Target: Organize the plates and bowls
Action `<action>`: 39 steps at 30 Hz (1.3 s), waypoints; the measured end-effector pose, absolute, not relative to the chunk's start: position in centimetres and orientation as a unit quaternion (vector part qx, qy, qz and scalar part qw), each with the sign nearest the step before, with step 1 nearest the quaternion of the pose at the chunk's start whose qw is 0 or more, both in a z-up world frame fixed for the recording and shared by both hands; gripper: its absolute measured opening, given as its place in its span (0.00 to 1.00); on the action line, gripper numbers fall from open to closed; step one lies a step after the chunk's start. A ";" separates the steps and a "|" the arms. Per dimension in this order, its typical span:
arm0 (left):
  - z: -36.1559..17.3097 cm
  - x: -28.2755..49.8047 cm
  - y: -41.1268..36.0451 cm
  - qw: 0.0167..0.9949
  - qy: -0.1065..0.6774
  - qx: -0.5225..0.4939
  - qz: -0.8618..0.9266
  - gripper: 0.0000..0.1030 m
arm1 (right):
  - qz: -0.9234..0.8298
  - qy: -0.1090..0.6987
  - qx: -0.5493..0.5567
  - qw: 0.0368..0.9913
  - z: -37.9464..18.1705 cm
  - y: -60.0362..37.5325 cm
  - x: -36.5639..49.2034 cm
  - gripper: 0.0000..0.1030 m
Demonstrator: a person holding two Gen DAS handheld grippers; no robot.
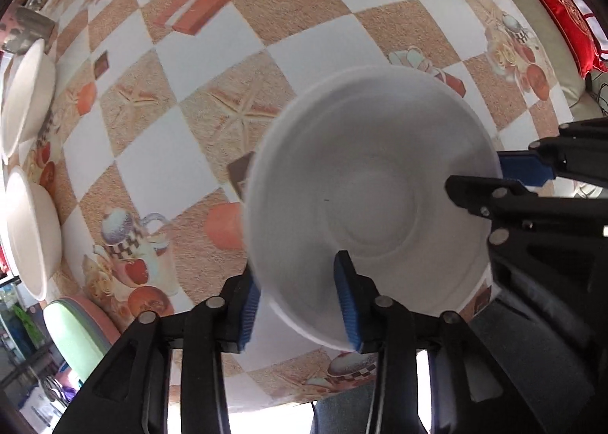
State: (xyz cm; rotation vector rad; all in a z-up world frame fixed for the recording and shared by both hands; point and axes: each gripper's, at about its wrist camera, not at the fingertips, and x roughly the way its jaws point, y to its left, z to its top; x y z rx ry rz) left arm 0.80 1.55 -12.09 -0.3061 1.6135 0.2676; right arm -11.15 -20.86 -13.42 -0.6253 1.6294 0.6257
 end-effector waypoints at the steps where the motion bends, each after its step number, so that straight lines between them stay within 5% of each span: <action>1: -11.7 0.5 1.6 0.678 0.713 -0.133 0.122 0.58 | 0.270 0.702 -0.270 0.601 -13.4 -21.1 -11.1 0.20; 2: -11.2 0.0 1.7 0.684 0.707 -0.131 0.123 0.65 | 0.267 0.700 -0.272 0.604 -13.3 -21.2 -11.0 0.21; 4: -10.2 -0.8 1.6 0.695 0.698 -0.124 0.118 0.69 | 0.264 0.698 -0.271 0.608 -12.8 -23.2 -10.6 0.37; 5: -9.8 -1.4 1.4 0.699 0.696 -0.121 0.112 0.70 | 0.261 0.696 -0.265 0.614 -12.6 -23.4 -10.3 0.69; 6: -9.4 -2.0 1.4 0.702 0.695 -0.118 0.106 0.70 | 0.261 0.692 -0.259 0.621 -12.3 -23.2 -10.6 0.82; 17: -6.6 -7.9 2.2 0.708 0.682 -0.137 0.122 0.75 | 0.249 0.676 -0.226 0.656 -9.1 -23.6 -8.8 0.82; 39: -7.6 -6.3 8.2 0.709 0.663 -0.167 0.170 0.75 | 0.270 0.665 -0.237 0.654 -7.3 -19.9 -8.2 0.82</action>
